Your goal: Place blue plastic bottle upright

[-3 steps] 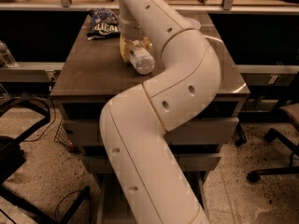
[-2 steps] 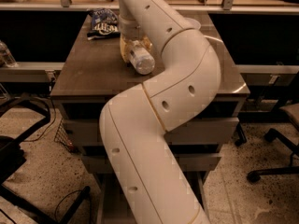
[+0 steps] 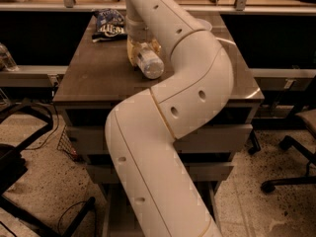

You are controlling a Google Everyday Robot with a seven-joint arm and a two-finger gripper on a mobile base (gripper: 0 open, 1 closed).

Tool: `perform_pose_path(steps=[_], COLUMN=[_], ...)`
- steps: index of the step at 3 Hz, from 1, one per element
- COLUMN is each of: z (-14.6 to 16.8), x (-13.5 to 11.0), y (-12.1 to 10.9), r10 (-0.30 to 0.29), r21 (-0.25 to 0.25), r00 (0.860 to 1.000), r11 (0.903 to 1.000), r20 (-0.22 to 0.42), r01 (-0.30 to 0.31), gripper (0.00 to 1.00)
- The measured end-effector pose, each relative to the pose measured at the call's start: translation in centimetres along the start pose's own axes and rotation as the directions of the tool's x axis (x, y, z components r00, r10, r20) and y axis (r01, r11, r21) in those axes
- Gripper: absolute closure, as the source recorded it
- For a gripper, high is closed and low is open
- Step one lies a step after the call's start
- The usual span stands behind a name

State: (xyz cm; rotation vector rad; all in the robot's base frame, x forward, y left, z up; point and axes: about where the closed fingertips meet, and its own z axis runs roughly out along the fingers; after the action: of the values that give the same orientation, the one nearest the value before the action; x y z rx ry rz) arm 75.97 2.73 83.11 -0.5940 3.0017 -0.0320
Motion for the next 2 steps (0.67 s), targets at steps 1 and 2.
perform_pose_path(steps=[1,2], z=[-0.07,-0.07], x=[0.03,0.03], y=[-0.01,-0.01], r10=[0.001,0.001], r21=[0.0,0.0], r00=[1.0,1.0], r11=[1.0,1.0], r20=[0.0,0.0], r01=[-0.001,-0.001], gripper=[0.7,0.92])
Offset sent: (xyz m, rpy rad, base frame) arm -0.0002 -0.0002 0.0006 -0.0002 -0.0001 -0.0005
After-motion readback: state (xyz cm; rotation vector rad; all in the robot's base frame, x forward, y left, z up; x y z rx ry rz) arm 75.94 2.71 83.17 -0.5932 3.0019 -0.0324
